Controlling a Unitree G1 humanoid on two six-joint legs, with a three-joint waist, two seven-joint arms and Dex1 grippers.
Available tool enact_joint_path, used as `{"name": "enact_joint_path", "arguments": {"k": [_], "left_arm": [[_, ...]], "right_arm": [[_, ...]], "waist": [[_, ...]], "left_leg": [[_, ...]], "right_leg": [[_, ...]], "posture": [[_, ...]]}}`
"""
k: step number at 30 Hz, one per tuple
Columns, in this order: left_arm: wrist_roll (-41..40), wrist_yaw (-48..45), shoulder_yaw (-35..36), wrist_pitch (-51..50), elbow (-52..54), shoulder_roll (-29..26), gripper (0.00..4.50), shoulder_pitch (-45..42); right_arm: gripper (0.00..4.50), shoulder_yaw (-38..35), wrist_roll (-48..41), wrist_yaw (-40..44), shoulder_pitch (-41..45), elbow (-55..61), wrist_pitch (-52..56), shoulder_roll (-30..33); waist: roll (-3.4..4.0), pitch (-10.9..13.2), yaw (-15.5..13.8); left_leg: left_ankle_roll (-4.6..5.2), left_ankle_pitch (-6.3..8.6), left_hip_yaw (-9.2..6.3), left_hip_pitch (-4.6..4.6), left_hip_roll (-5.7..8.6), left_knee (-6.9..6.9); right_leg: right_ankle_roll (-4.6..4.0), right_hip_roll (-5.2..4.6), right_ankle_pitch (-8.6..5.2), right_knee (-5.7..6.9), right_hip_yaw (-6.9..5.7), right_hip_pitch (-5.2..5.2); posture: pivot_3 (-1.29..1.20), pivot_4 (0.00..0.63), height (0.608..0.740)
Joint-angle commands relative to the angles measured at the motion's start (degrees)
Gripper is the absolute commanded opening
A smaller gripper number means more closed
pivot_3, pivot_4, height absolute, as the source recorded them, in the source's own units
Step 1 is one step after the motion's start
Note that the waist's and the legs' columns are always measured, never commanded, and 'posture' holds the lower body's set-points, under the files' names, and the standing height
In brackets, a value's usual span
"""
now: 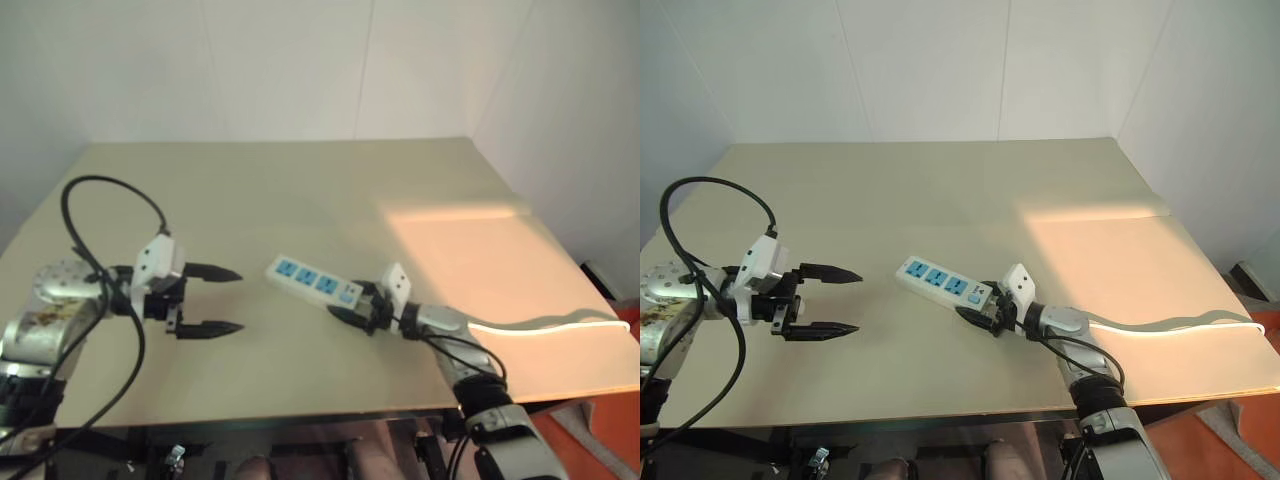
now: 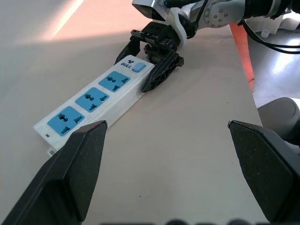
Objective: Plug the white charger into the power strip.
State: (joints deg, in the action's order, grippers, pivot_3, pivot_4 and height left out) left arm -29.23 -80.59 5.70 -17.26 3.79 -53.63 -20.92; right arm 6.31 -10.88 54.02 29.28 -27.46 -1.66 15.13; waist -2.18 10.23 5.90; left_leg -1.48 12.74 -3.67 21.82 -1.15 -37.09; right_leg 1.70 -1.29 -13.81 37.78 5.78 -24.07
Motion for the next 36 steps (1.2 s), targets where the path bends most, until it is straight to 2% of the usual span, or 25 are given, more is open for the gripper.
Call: {"name": "enact_joint_path", "arguments": {"k": [1,5,10,14,18,23,29,32,36], "left_arm": [[-0.6,-0.2,2.3,0.8,1.4,-1.3,4.5,0.0],[-0.6,-0.4,2.6,0.7,1.1,-1.7,4.5,0.0],[-0.4,-0.9,3.1,1.0,0.1,-2.5,4.5,-0.6],[1.3,-2.2,3.7,2.9,-3.8,-5.1,4.5,-2.8],[7.4,-4.6,0.8,8.0,-10.5,-9.6,4.5,-7.0],[24.0,-7.2,-11.0,13.6,-21.7,-14.4,4.5,-18.5],[35.0,-11.9,-25.8,18.5,-34.4,-15.6,4.5,-30.8],[40.7,-11.9,-30.6,20.4,-42.4,-11.7,4.5,-36.5],[45.5,-11.8,-33.2,24.0,-50.1,-6.7,4.5,-41.2]], "right_arm": [[3.45,0.6,0.0,1.4,0.1,-3.5,-1.6,-1.3],[3.45,0.4,0.1,2.4,0.4,-4.2,-3.2,-1.4],[3.45,1.6,-1.6,7.8,0.2,1.2,-1.2,0.3],[3.45,3.5,-2.7,12.8,-0.5,6.2,0.9,1.9],[3.45,6.0,-1.7,16.1,-1.1,7.1,0.8,3.1],[3.45,7.5,-0.2,16.1,-0.4,4.9,-0.7,2.3],[3.45,7.7,-0.1,15.2,-0.4,4.9,-0.5,1.2],[3.45,7.5,-0.3,14.7,-1.1,5.3,-0.4,1.0],[3.45,7.3,-0.3,14.0,-1.8,6.1,0.1,1.0]], "waist": [[-0.07,0.0,0.1],[-0.14,-0.1,0.2],[-0.13,-0.1,0.2],[-0.12,0.0,0.1],[-0.11,0.0,-0.1],[-0.1,0.0,-0.3],[-0.11,0.0,-0.1],[-0.11,0.0,-0.1],[-0.12,0.0,-0.3]], "left_leg": [[0.0,0.0,0.01,-0.05,-0.01,0.0],[0.0,0.0,0.02,-0.08,-0.06,0.0],[0.0,0.0,0.02,-0.03,-0.08,0.04],[0.0,0.0,0.0,0.15,-0.08,0.04],[0.0,0.0,0.0,0.16,-0.03,0.02],[0.0,0.0,0.01,0.12,0.0,0.03],[0.0,0.0,0.02,0.17,0.01,0.03],[0.0,0.0,0.01,0.13,0.01,0.01],[0.01,0.0,-0.01,0.16,0.02,-0.07]], "right_leg": [[0.03,0.01,-0.02,0.0,0.0,0.04],[0.11,0.05,-0.07,0.0,0.01,0.06],[0.09,0.07,-0.06,0.01,0.01,-0.02],[-0.07,0.07,0.03,0.02,0.0,-0.17],[0.05,0.06,-0.03,0.03,0.0,-0.17],[0.14,0.06,-0.09,0.03,0.01,-0.16],[0.14,0.08,-0.11,0.1,0.02,-0.2],[0.14,0.09,-0.12,0.19,0.03,-0.2],[0.15,0.08,-0.12,0.2,0.01,-0.18]], "posture": [[0.0,0.15,0.74],[0.0,0.15,0.74],[0.0,0.15,0.74],[0.0,0.15,0.74],[0.0,0.15,0.74],[0.0,0.15,0.74],[0.0,0.15,0.74],[0.0,0.15,0.74],[0.0,0.15,0.74]]}}
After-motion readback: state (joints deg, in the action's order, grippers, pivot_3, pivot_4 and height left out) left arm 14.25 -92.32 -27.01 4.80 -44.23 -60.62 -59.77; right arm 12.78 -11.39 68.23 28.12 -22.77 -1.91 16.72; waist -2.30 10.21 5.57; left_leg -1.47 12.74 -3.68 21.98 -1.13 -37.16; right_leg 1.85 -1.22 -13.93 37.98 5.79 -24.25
